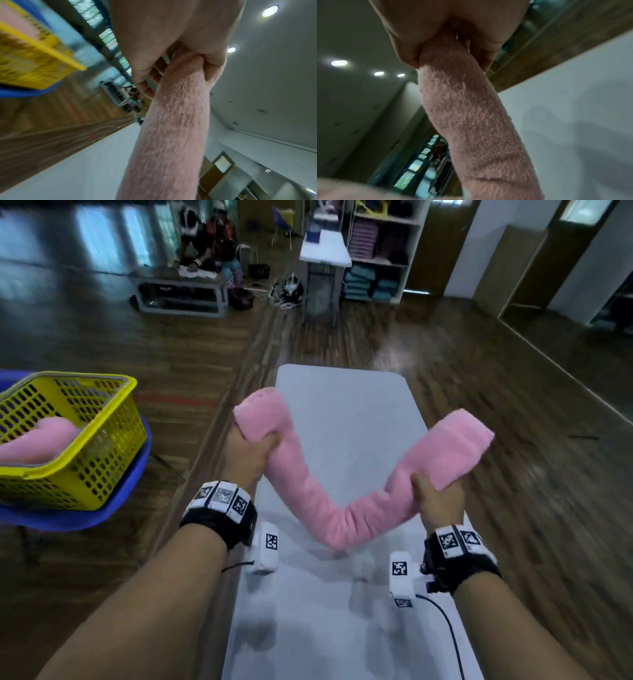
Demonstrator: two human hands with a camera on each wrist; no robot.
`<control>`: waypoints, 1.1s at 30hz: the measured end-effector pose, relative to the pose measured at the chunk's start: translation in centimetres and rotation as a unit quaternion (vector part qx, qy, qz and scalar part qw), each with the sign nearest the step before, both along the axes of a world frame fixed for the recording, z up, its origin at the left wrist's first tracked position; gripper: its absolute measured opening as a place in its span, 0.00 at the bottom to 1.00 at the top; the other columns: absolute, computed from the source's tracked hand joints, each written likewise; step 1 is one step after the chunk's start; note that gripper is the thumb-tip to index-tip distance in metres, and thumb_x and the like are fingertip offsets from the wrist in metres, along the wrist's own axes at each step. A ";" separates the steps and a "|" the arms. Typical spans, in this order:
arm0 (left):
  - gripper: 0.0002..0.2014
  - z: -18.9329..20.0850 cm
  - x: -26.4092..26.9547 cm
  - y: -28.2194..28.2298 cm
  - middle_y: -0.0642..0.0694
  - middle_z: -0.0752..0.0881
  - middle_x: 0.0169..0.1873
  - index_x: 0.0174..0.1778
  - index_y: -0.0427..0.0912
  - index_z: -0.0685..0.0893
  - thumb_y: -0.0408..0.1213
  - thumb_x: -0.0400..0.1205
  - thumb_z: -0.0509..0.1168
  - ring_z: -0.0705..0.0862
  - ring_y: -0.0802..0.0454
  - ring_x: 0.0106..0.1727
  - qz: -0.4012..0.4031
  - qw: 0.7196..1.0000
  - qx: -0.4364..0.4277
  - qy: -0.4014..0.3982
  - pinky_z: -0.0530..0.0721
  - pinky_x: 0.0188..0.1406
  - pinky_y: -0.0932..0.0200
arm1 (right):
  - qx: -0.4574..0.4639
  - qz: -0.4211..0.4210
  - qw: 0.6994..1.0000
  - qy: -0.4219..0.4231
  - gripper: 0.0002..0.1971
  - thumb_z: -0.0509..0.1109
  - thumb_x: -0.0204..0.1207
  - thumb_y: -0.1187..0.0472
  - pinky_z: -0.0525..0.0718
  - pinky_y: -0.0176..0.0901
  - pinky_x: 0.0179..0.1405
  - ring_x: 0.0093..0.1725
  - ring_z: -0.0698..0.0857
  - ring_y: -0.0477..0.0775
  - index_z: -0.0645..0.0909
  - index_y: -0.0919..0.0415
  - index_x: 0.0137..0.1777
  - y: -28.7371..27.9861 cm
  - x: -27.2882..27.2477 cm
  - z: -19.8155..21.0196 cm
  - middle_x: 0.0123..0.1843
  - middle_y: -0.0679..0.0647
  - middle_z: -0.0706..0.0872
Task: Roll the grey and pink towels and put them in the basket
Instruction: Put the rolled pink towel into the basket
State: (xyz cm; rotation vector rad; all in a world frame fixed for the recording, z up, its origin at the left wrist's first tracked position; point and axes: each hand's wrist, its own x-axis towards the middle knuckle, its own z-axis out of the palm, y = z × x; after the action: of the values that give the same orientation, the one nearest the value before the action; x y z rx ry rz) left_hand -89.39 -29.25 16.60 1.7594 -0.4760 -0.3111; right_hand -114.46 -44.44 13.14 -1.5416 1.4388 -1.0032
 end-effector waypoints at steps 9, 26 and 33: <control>0.40 14.3 -4.6 -1.5 0.42 0.83 0.65 0.72 0.42 0.70 0.39 0.65 0.80 0.82 0.45 0.67 -0.238 0.946 -0.197 -0.101 0.80 0.67 0.38 | -0.213 0.227 0.941 -0.136 0.25 0.64 0.68 0.55 0.78 0.30 0.49 0.45 0.80 0.35 0.73 0.59 0.67 3.9 6.6 12.5 0.48 0.32 0.83; 0.35 18.7 -9.5 11.9 0.49 0.78 0.73 0.77 0.41 0.70 0.28 0.74 0.73 0.75 0.58 0.73 -0.276 0.942 -0.073 -0.176 0.73 0.74 0.57 | -0.095 0.529 0.821 -0.195 0.14 0.57 0.63 0.59 0.82 0.51 0.44 0.40 0.79 0.45 0.79 0.67 0.40 9.3 4.6 17.3 0.38 0.52 0.83; 0.44 17.5 -9.4 17.5 0.58 0.79 0.68 0.78 0.42 0.64 0.20 0.68 0.76 0.78 0.67 0.66 -0.229 0.966 -0.015 -0.122 0.76 0.60 0.70 | -0.027 0.662 0.722 -0.200 0.16 0.58 0.66 0.63 0.80 0.28 0.38 0.40 0.83 0.36 0.86 0.54 0.46 15.2 7.9 16.6 0.41 0.40 0.89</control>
State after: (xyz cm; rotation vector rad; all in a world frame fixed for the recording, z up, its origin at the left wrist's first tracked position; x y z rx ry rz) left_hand -98.74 -11.73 34.14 1.6514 -1.0657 -0.4093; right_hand -106.54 -29.27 29.76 -1.6989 -0.1872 -0.3701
